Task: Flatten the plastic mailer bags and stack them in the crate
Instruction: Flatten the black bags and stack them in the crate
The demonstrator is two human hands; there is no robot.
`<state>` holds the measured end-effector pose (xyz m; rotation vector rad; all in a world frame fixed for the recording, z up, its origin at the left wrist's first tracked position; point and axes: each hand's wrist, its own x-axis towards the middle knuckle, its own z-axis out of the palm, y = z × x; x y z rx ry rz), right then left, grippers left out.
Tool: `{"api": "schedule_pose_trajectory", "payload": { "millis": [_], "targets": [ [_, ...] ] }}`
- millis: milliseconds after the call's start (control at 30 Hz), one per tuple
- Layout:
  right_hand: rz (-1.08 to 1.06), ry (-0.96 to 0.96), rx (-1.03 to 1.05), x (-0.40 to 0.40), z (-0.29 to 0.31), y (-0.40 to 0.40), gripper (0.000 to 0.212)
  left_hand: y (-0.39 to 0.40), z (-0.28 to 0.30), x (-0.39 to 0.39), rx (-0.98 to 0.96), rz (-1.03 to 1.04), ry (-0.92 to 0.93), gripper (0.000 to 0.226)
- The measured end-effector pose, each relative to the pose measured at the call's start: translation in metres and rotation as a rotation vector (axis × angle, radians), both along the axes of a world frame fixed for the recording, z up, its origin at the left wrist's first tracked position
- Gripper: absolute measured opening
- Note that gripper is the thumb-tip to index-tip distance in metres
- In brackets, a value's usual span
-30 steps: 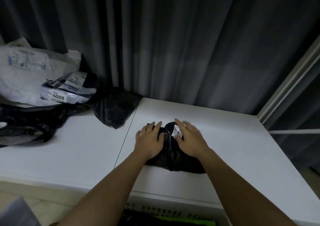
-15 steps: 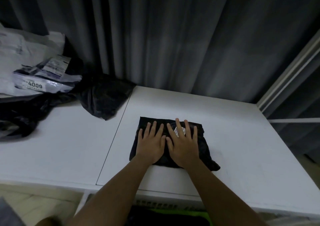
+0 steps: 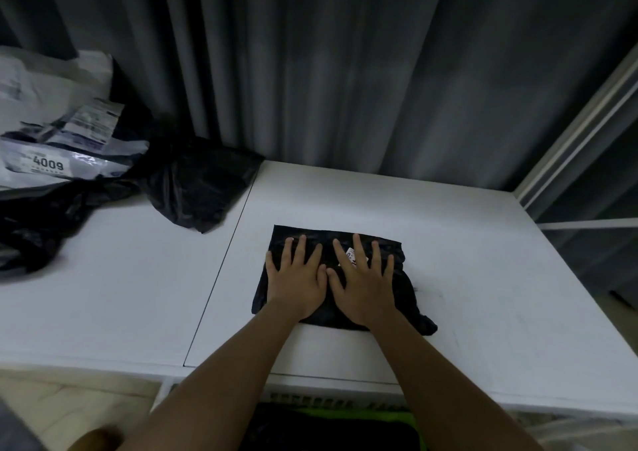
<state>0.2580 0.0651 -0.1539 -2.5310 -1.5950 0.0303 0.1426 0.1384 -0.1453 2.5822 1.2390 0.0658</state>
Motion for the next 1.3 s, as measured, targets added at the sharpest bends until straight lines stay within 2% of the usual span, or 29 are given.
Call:
{"api": "schedule_pose_trajectory", "payload": {
  "millis": [333,433,567,767,1300],
  "targets": [
    [0.061,0.097,-0.082,-0.023,0.001,-0.031,0.087,-0.038,0.007,-0.033,-0.067,0.027,0.079,0.054],
    [0.089,0.084,-0.069,-0.033,0.006,-0.041,0.096,-0.046,0.011,-0.044,-0.077,0.039,0.083,0.054],
    [0.083,0.039,0.034,-0.041,0.022,-0.034,0.079,-0.04,0.021,-0.04,-0.056,0.063,-0.008,0.054],
    [0.026,0.051,-0.062,-0.032,0.017,-0.025,0.087,-0.029,0.016,-0.023,-0.059,0.035,0.031,0.055],
    [-0.004,0.099,-0.09,-0.028,-0.006,-0.026,0.082,-0.029,-0.009,-0.021,-0.017,0.039,0.031,0.054]
  ]
}}
